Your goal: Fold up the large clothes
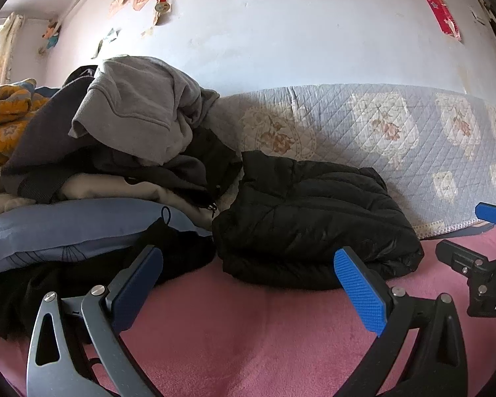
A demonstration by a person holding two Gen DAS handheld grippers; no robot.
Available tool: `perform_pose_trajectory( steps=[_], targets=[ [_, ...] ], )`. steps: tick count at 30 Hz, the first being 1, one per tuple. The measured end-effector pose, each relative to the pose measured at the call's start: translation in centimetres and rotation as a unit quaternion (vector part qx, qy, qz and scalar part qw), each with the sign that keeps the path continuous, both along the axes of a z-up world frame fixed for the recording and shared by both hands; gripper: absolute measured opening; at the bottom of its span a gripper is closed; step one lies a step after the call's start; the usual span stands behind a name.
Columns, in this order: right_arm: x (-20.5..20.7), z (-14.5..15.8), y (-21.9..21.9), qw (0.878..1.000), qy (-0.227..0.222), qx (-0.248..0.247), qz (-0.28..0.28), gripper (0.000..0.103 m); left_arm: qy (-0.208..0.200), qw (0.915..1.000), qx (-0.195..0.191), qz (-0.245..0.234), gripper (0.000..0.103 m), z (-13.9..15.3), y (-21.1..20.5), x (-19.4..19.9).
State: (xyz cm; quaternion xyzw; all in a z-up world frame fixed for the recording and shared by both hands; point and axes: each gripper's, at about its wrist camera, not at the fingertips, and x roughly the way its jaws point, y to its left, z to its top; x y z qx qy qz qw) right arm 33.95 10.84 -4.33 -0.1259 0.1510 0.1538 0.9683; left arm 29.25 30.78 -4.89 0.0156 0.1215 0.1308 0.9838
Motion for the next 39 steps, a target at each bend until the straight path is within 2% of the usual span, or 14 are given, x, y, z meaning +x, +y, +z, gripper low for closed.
perform_pose_trajectory(
  steps=[7, 13, 17, 28, 32, 39],
  targets=[
    [-0.2, 0.0, -0.2, 1.0, -0.004, -0.001, 0.001, 0.103, 0.009, 0.9999, 0.005, -0.008, 0.103, -0.1, -0.3, 0.2],
    [-0.3, 0.0, -0.1, 1.0, -0.007, -0.003, 0.004, 0.103, 0.003, 0.9999, -0.012, -0.008, 0.103, -0.1, 0.3, -0.1],
    [-0.1, -0.1, -0.3, 1.0, 0.0, 0.0, 0.005, 0.103, 0.012, 0.9999, -0.004, -0.007, 0.103, -0.2, -0.1, 0.2],
    [0.0, -0.1, -0.4, 1.0, 0.004, -0.003, 0.002, 0.103, 0.004, 0.9998, 0.019, 0.0, 0.103, -0.1, -0.9, -0.1],
    [0.1, -0.2, -0.4, 1.0, 0.005, -0.002, 0.003, 0.103, -0.008, 0.9999, 0.008, -0.003, 0.103, 0.0, -0.5, -0.6],
    [0.2, -0.4, -0.9, 1.0, 0.01, 0.0, 0.004, 0.103, -0.002, 1.0, 0.003, -0.002, 0.103, 0.1, -0.4, -0.4]
  ],
)
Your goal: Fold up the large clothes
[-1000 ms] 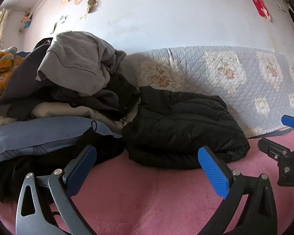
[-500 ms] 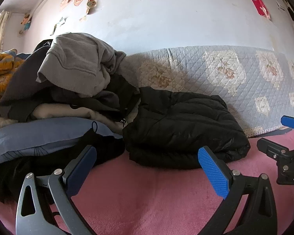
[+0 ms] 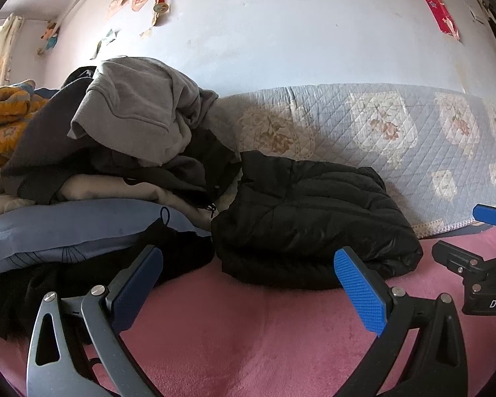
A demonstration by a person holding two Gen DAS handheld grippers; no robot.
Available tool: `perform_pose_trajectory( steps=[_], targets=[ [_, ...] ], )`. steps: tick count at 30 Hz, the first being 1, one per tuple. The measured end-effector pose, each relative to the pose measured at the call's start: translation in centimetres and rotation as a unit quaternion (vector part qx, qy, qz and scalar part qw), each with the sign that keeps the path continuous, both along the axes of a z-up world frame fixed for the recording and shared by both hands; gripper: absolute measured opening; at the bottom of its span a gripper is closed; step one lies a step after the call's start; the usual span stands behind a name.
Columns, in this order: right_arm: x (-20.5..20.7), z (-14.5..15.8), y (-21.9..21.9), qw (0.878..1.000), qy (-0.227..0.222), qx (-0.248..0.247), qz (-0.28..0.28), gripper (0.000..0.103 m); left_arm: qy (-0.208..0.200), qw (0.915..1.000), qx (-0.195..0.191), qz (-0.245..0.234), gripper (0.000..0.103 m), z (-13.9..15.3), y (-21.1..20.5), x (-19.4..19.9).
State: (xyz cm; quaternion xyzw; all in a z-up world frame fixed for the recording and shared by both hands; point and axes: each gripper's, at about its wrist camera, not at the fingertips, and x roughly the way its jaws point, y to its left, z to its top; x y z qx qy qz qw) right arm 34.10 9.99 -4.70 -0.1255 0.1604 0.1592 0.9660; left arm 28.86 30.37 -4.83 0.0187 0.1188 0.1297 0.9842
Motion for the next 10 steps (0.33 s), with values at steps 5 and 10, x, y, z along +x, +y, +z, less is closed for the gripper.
perform_pose_trajectory(
  steps=[5, 10],
  targets=[
    [-0.07, 0.06, 0.08, 1.0, -0.001, -0.002, 0.001, 0.103, 0.002, 1.0, 0.005, 0.0, 0.103, -0.05, -0.13, 0.06],
    [-0.14, 0.1, 0.07, 1.0, -0.002, -0.005, 0.004, 0.103, 0.004, 1.0, 0.006, 0.0, 0.103, -0.08, -0.14, 0.1]
  ],
)
